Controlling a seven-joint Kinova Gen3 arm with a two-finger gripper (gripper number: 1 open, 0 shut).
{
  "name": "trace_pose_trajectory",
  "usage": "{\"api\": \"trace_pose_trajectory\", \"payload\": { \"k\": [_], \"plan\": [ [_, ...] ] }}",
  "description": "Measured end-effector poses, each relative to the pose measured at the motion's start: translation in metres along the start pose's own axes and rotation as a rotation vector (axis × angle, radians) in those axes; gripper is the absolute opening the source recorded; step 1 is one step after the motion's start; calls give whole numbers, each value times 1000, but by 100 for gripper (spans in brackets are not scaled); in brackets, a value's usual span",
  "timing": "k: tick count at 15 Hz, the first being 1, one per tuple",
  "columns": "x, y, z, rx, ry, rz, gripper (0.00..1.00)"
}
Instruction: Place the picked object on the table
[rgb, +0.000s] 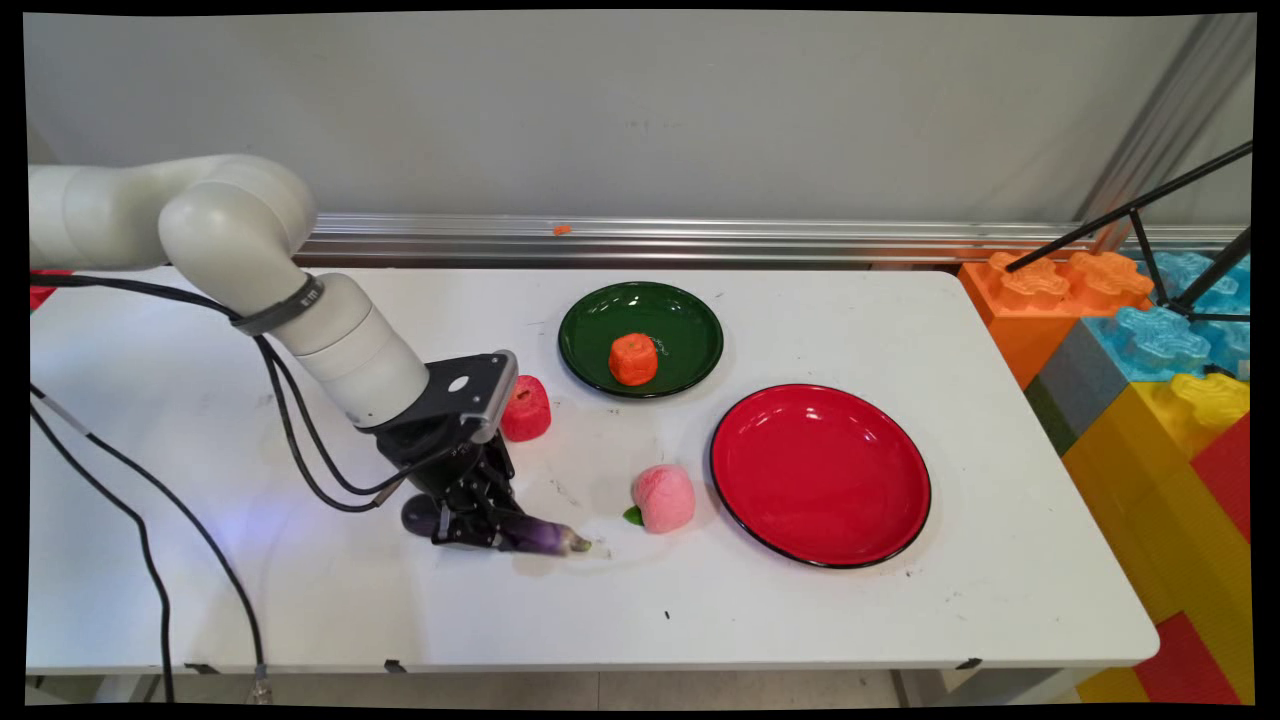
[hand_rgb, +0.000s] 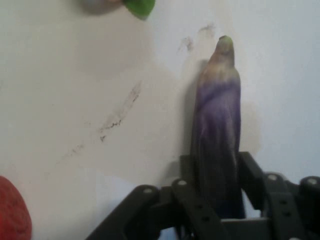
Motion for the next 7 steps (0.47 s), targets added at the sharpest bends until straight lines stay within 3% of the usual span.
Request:
{"api": "trace_pose_trajectory", "payload": {
  "k": [1,7],
  "plan": [
    [0,0,0,-1,2,5,100],
    [0,1,-2,-2,9,22,100]
  ]
}}
